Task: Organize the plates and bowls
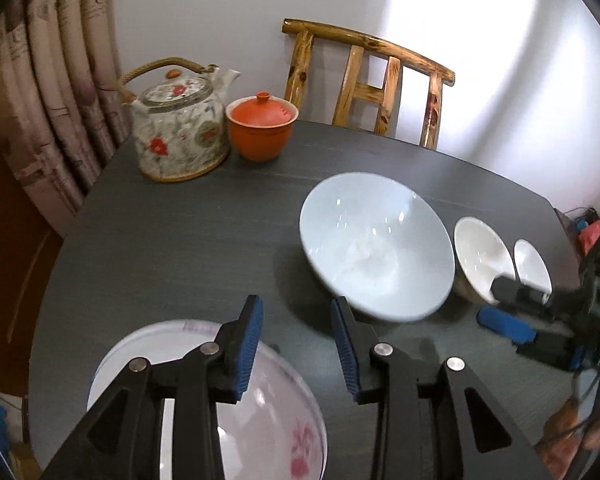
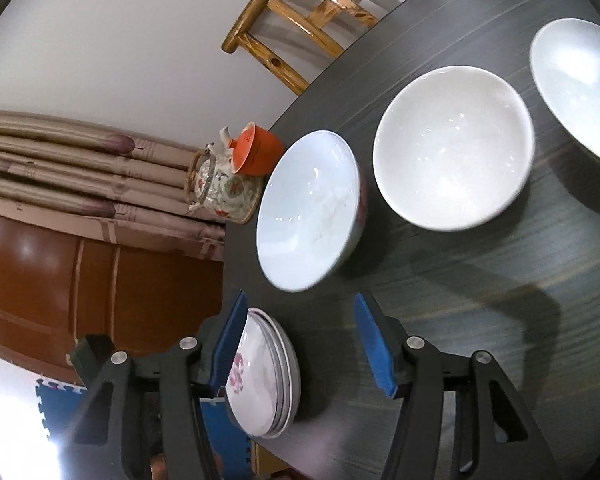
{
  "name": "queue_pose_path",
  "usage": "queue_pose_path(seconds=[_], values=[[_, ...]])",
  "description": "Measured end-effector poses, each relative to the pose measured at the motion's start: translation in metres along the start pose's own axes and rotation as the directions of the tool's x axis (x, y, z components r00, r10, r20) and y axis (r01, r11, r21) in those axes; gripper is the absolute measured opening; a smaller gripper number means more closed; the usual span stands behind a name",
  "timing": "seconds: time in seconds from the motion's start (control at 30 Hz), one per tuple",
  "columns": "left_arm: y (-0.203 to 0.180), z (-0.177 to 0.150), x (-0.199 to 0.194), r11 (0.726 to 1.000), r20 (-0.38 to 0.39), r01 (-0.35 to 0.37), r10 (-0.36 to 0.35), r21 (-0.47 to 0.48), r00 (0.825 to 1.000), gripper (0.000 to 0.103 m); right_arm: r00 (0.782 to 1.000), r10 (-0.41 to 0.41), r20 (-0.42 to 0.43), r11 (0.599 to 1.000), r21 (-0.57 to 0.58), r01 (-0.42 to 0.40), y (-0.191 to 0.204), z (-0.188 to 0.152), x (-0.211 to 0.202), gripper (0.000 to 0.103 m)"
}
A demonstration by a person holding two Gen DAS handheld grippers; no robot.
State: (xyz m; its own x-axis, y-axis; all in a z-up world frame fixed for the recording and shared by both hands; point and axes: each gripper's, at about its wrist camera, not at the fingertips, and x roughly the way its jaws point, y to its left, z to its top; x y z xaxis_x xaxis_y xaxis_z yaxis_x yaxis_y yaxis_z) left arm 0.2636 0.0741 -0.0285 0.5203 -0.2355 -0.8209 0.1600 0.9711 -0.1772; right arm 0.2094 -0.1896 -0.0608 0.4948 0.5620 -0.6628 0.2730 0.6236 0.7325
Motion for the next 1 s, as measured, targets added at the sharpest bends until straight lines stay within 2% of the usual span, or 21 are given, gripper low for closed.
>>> queue_pose_path(seconds=[0.2,0.33,0.43,0.57,0.63,0.67,0.7,0.73,0.8,0.83,0.87,1.0], values=[[0.007,0.029,0.032,0.995,-0.056,0.093,-0.096,-0.046,0.994,0.039,0.999,-0.043,0.006,0.998,0.047,0.042,-0.005,0.015,0.020,0.054],[0.008,0.042,0.055,0.991,-0.086,0.123,-0.128,-0.057,0.988,0.039,0.998,-0.069,0.002,0.994,0.086,0.069,-0.013,0.017,0.034,0.054],[0.006,0.048,0.068,0.991,-0.087,0.125,-0.128,-0.039,0.988,0.039,0.996,-0.084,0.004,0.993,0.082,0.083,-0.016,0.019,0.041,0.053],[0.001,0.055,0.086,0.993,-0.098,0.118,-0.118,-0.009,0.988,0.039,0.995,-0.099,-0.002,0.993,0.064,0.099,-0.016,0.023,0.050,0.045],[-0.001,0.057,0.095,0.993,-0.116,0.117,-0.117,-0.009,0.986,0.039,0.995,-0.101,-0.008,0.993,0.061,0.102,-0.017,0.025,0.055,0.044],[-0.002,0.057,0.099,0.994,-0.119,0.110,-0.110,-0.007,0.987,0.035,0.995,-0.095,-0.013,0.994,0.059,0.096,-0.016,0.027,0.058,0.043],[-0.002,0.058,0.101,0.995,-0.122,0.096,-0.096,-0.004,0.988,0.018,0.995,-0.096,-0.017,0.994,0.055,0.097,-0.016,0.028,0.060,0.041],[-0.003,0.058,0.106,0.997,-0.134,0.077,-0.077,-0.006,0.988,0.012,0.994,-0.106,-0.021,0.993,0.044,0.107,-0.014,0.028,0.063,0.038],[0.000,0.059,0.106,0.996,-0.128,0.075,-0.080,-0.040,0.989,0.012,0.990,-0.137,-0.024,0.990,0.031,0.137,-0.014,0.030,0.067,0.033],[0.000,0.059,0.107,0.996,-0.128,0.072,-0.077,-0.045,0.989,0.012,0.988,-0.154,-0.024,0.988,0.026,0.155,-0.014,0.032,0.069,0.024],[-0.001,0.058,0.106,0.997,-0.126,0.065,-0.069,-0.038,0.990,0.012,0.984,-0.174,-0.026,0.984,0.017,0.175,-0.014,0.033,0.070,0.019],[-0.003,0.048,0.096,0.998,-0.121,0.049,-0.053,-0.036,0.991,0.010,0.981,-0.191,-0.026,0.981,-0.030,0.190,-0.012,0.035,0.070,0.019]])
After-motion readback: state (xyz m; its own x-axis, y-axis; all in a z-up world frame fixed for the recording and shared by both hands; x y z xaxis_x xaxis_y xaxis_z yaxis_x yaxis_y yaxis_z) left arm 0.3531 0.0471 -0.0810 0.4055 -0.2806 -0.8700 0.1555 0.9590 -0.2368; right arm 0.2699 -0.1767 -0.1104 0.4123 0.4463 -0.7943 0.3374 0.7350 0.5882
